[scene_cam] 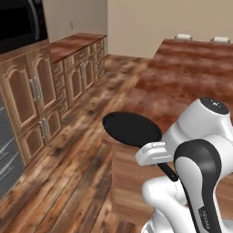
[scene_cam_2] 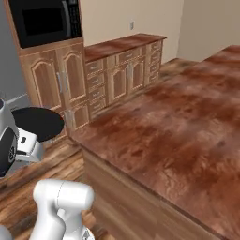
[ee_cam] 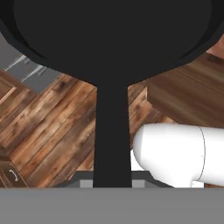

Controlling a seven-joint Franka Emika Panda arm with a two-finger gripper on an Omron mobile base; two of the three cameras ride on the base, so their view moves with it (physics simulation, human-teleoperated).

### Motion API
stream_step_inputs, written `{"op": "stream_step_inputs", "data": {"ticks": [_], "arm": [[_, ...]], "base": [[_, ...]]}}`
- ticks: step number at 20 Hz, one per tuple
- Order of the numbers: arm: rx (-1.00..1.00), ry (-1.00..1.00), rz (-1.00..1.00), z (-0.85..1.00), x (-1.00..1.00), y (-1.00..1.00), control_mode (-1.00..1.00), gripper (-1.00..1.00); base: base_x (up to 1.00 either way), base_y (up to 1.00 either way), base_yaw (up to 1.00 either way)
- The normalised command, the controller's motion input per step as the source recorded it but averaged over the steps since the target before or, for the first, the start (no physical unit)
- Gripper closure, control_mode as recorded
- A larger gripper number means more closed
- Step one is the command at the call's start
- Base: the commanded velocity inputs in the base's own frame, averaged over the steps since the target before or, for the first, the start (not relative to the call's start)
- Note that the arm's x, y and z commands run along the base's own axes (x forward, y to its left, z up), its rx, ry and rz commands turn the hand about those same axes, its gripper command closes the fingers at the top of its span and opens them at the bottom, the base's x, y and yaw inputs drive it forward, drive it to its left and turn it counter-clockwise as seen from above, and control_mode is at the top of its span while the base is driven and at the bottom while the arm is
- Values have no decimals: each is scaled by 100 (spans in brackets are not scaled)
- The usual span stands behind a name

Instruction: Move the pot and pan from the stove into the sink.

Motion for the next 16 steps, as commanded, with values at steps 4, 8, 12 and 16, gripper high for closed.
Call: {"op": "stream_step_inputs", "data": {"ticks": [4, 8, 12, 16], "arm": [[0, 0, 0, 0, 0, 0, 100, 100], [0, 0, 0, 0, 0, 0, 100, 100], [0, 0, 0, 0, 0, 0, 100, 100], [0, 0, 0, 0, 0, 0, 100, 100]], "base": [[3, -7, -50], [2, -3, -50], [1, 0, -50], [1, 0, -50]]}}
